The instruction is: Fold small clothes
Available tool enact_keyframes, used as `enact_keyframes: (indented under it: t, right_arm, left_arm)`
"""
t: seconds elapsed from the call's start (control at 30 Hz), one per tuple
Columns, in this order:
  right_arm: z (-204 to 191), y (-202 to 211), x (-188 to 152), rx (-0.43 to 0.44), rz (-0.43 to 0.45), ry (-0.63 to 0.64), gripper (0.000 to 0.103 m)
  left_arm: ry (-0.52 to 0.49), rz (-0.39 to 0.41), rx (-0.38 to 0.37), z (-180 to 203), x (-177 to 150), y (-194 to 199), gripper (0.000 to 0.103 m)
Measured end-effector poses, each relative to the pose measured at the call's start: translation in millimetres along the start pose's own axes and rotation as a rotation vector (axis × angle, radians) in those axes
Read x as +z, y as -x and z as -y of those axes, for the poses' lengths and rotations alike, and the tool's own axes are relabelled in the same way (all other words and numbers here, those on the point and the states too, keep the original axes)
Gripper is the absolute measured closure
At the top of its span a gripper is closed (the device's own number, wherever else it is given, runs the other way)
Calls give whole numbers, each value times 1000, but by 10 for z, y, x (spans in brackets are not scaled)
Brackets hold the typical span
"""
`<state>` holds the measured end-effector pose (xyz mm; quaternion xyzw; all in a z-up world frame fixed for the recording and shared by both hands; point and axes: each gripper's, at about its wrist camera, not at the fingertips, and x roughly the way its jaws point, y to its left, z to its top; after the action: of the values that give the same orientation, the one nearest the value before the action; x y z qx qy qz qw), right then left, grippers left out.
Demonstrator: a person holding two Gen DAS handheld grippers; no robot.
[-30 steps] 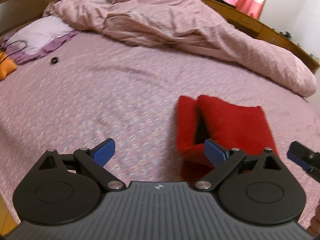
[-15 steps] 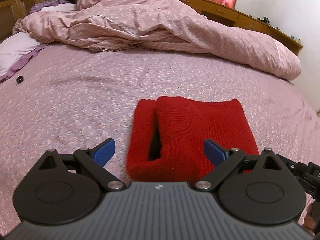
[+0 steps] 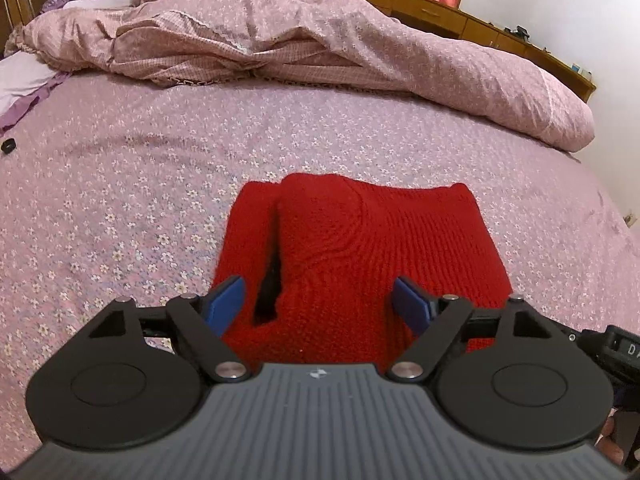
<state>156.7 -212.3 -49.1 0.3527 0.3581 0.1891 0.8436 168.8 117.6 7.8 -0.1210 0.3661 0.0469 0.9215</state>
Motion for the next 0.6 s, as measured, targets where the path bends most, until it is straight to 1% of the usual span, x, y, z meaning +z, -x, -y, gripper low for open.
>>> enact_keyframes:
  t: [0.27, 0.33, 0.4, 0.43, 0.5, 0.53, 0.6]
  right_arm:
    - [51, -119, 52, -51, 7, -7, 51]
    - [51, -168, 65, -61, 11, 7, 51]
    - [47, -208, 78, -62, 11, 21, 51]
    - [44, -221, 87, -62, 11, 30, 51]
    - [20, -242, 99, -66, 14, 53, 52]
    - [11, -252, 105, -66, 14, 60, 52]
    - [5, -272, 112, -59, 12, 65, 52]
  left_arm:
    - [0, 1, 3, -16, -4, 5, 19]
    - [-4, 6, 1, -14, -5, 18, 28]
    - [-13, 11, 5, -2, -5, 42, 42]
    - [-18, 18, 14, 4, -5, 59, 47]
    - [-30, 28, 23, 5, -3, 91, 60]
    - [-31, 32, 21, 0, -4, 106, 62]
    - [-36, 38, 17, -10, -6, 141, 71]
